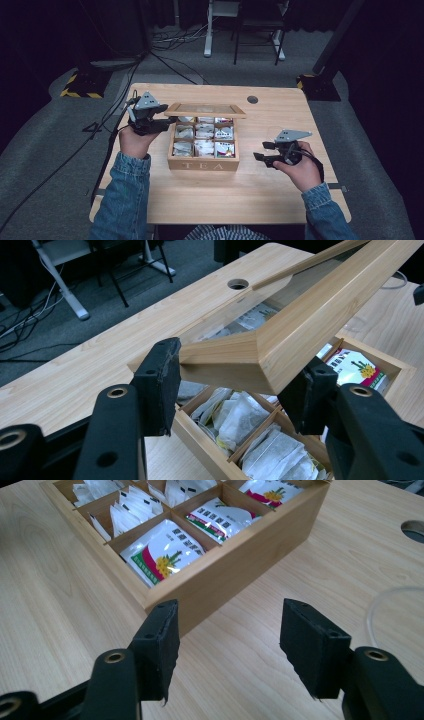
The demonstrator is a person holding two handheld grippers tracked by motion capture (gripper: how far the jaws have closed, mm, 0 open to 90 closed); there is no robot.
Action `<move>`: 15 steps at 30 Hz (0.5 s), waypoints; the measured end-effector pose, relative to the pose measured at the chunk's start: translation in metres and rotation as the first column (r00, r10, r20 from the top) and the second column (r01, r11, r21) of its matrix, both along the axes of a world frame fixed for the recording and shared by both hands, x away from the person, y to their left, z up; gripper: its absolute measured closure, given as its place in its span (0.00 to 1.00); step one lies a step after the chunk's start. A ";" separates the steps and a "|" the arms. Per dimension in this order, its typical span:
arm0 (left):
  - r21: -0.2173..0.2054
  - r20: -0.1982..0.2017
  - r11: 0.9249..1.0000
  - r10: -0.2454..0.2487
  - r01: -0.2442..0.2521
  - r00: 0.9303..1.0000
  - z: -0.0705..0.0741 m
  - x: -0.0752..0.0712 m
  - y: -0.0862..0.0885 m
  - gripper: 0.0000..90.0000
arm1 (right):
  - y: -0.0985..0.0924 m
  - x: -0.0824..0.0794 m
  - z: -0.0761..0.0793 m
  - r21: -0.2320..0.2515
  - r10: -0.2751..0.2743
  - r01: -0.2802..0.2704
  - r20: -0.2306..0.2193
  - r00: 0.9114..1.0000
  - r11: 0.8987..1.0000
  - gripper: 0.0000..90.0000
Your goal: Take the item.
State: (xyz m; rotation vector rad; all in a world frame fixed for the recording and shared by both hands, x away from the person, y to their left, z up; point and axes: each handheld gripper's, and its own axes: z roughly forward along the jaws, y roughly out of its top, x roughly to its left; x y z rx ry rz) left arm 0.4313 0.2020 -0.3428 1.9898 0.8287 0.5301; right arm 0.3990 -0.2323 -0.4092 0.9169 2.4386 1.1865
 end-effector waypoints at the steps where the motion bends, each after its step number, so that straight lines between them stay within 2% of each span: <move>1: 0.001 -0.002 1.000 0.001 -0.001 1.000 0.000 0.000 0.000 0.52 | 0.004 0.002 0.001 -0.003 -0.001 0.001 -0.002 1.000 1.000 0.46; 3: 0.003 -0.002 1.000 0.000 0.000 1.000 0.000 -0.001 0.000 0.51 | 0.007 0.003 0.002 0.000 0.000 0.000 -0.002 1.000 1.000 0.46; 7: 0.004 -0.004 1.000 0.001 -0.001 1.000 -0.001 -0.001 0.000 0.51 | 0.025 0.007 0.006 0.021 0.009 -0.008 -0.005 1.000 1.000 0.46; 15: 0.001 -0.004 1.000 -0.003 0.003 1.000 -0.001 -0.001 0.000 0.51 | 0.054 0.011 0.012 0.043 0.057 -0.058 0.016 0.998 0.997 0.48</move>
